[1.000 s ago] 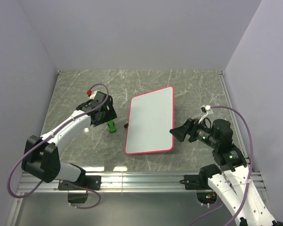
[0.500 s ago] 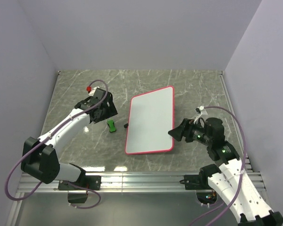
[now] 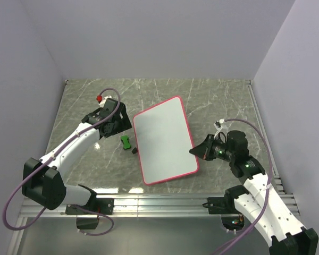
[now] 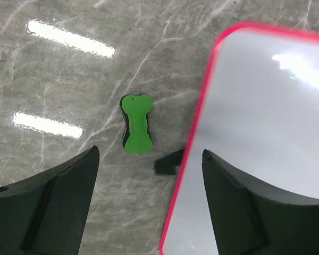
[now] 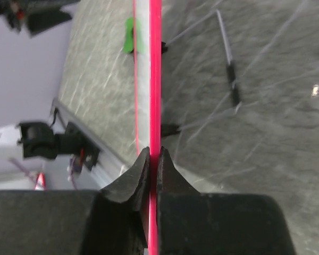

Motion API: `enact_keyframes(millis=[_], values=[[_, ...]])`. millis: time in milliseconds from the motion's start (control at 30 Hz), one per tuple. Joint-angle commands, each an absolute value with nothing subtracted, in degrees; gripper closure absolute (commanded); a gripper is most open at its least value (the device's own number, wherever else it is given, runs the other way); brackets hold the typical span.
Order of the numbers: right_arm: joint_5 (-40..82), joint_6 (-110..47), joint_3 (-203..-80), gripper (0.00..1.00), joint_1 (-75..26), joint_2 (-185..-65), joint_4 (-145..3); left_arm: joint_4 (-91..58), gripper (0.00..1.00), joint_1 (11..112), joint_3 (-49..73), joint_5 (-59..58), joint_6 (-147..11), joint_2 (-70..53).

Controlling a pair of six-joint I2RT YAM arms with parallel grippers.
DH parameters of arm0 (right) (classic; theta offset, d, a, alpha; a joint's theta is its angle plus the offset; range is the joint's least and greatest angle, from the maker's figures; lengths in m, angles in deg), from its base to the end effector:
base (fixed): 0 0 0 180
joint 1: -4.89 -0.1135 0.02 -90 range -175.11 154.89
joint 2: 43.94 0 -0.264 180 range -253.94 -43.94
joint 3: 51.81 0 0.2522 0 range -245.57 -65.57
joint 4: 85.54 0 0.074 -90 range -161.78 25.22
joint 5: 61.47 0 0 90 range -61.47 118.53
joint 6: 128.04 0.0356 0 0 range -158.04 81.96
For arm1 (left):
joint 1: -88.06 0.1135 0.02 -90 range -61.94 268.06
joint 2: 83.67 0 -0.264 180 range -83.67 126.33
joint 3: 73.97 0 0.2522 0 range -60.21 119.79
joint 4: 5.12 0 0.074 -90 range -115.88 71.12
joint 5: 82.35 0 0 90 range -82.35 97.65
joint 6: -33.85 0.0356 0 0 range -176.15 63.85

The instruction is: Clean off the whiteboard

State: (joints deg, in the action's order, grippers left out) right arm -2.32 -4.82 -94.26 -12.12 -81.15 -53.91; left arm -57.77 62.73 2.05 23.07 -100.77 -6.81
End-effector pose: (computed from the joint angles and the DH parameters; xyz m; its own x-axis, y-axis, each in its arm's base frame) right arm 0.1425 0.0627 0.2497 -0.7338 0.2674 -0.6245 -0.3447 0.6456 0.6814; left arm 0.2541 -0.1098 0.2798 -0.7064 -0.4148 -0.5736 -0.3185 0.9099 -0.2658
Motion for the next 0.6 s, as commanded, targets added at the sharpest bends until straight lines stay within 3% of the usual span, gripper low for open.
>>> enact_keyframes(millis=[0,567], values=[[-3.29,-8.24,-99.39,1.0,-12.51,-80.68,-55.79,-57.2,0.18,62.48,2.19,24.27,-99.65,-8.35],[0.32,-14.57,-133.58,1.0,-12.51,-91.13,-37.25,-54.21,0.19,62.48,0.79,24.09,-98.86,-7.38]])
